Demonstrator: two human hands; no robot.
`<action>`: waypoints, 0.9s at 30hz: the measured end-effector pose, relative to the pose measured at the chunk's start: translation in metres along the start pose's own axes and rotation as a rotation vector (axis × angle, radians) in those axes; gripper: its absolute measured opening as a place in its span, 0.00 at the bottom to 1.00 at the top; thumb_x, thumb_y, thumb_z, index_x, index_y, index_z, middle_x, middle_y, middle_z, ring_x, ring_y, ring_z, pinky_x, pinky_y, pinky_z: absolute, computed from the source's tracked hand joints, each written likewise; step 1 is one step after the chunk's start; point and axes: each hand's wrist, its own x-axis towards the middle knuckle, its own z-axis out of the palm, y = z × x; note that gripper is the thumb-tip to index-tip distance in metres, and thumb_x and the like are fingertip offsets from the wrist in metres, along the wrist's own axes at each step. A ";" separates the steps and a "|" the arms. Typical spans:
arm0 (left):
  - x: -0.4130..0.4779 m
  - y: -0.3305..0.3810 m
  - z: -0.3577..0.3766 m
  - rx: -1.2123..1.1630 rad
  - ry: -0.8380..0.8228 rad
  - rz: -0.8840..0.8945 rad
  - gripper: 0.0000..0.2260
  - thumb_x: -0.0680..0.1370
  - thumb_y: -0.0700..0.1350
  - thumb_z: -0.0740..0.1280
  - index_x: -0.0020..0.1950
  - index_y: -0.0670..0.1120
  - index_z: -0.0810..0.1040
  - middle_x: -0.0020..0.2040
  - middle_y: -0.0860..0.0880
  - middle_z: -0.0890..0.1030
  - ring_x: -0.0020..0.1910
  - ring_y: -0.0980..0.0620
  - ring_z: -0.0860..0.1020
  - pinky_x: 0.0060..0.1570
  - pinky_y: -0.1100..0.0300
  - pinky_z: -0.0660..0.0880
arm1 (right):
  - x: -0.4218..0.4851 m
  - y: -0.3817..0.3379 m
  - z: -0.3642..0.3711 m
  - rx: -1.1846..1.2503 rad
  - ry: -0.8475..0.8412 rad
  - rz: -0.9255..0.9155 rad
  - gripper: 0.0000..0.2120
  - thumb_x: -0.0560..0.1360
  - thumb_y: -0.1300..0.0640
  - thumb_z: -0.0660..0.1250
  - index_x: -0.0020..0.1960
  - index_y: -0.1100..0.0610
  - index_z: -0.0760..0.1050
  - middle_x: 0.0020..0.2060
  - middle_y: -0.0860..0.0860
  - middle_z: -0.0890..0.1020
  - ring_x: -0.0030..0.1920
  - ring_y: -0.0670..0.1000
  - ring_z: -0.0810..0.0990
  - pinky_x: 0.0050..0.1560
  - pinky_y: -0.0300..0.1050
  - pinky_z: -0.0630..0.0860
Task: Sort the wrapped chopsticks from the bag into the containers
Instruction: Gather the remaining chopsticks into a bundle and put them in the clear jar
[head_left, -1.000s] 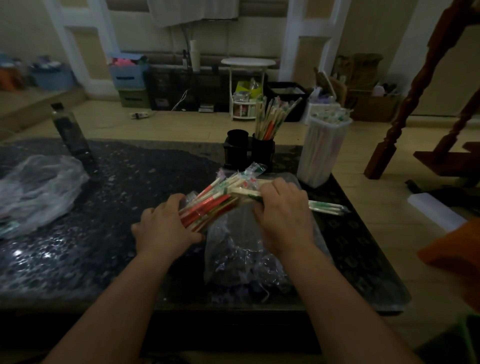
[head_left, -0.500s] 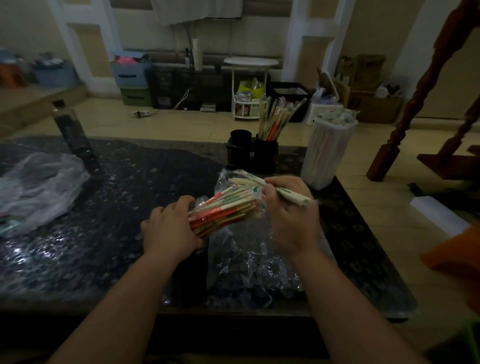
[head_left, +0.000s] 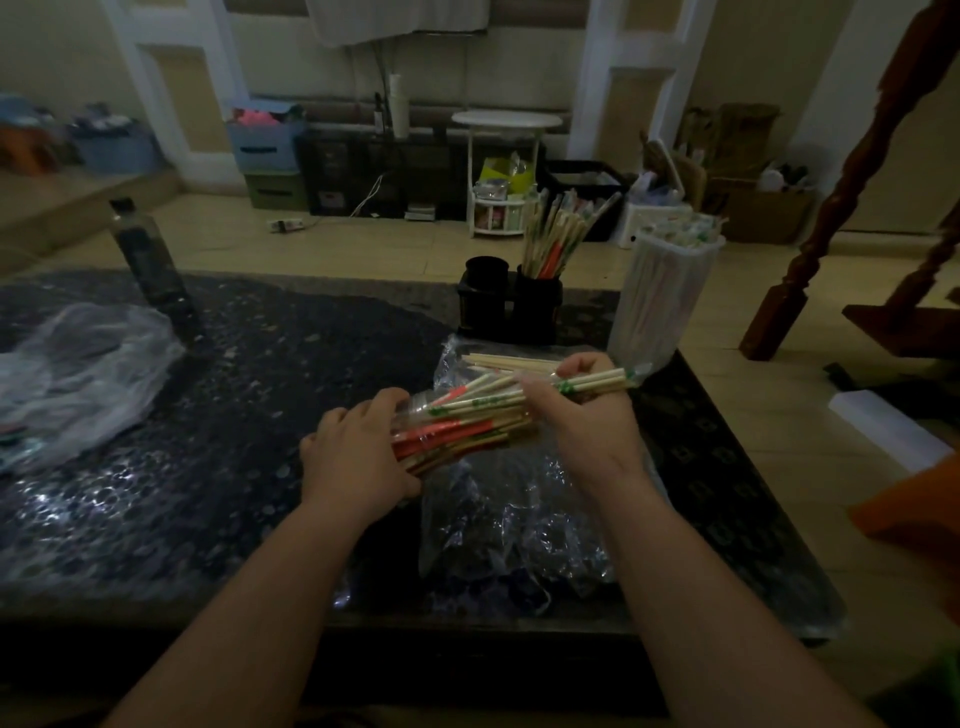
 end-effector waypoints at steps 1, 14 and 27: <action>0.000 0.000 0.000 0.002 -0.003 0.008 0.41 0.62 0.56 0.78 0.70 0.61 0.61 0.64 0.54 0.74 0.63 0.47 0.69 0.59 0.46 0.68 | 0.001 0.003 0.000 -0.012 -0.016 0.041 0.10 0.73 0.63 0.74 0.42 0.55 0.73 0.41 0.54 0.82 0.42 0.49 0.84 0.42 0.44 0.81; -0.004 0.003 0.002 0.036 0.058 0.168 0.40 0.64 0.55 0.75 0.73 0.61 0.60 0.68 0.58 0.71 0.66 0.49 0.66 0.62 0.47 0.64 | -0.001 0.011 0.011 -0.037 0.021 0.241 0.22 0.58 0.45 0.79 0.50 0.45 0.79 0.58 0.58 0.79 0.49 0.57 0.85 0.40 0.52 0.84; -0.002 0.003 0.005 0.071 0.107 0.173 0.41 0.63 0.58 0.74 0.72 0.62 0.61 0.68 0.58 0.71 0.65 0.50 0.66 0.60 0.48 0.65 | 0.005 0.016 0.006 -0.075 0.241 0.136 0.08 0.74 0.60 0.73 0.46 0.51 0.75 0.47 0.53 0.81 0.46 0.54 0.83 0.43 0.51 0.83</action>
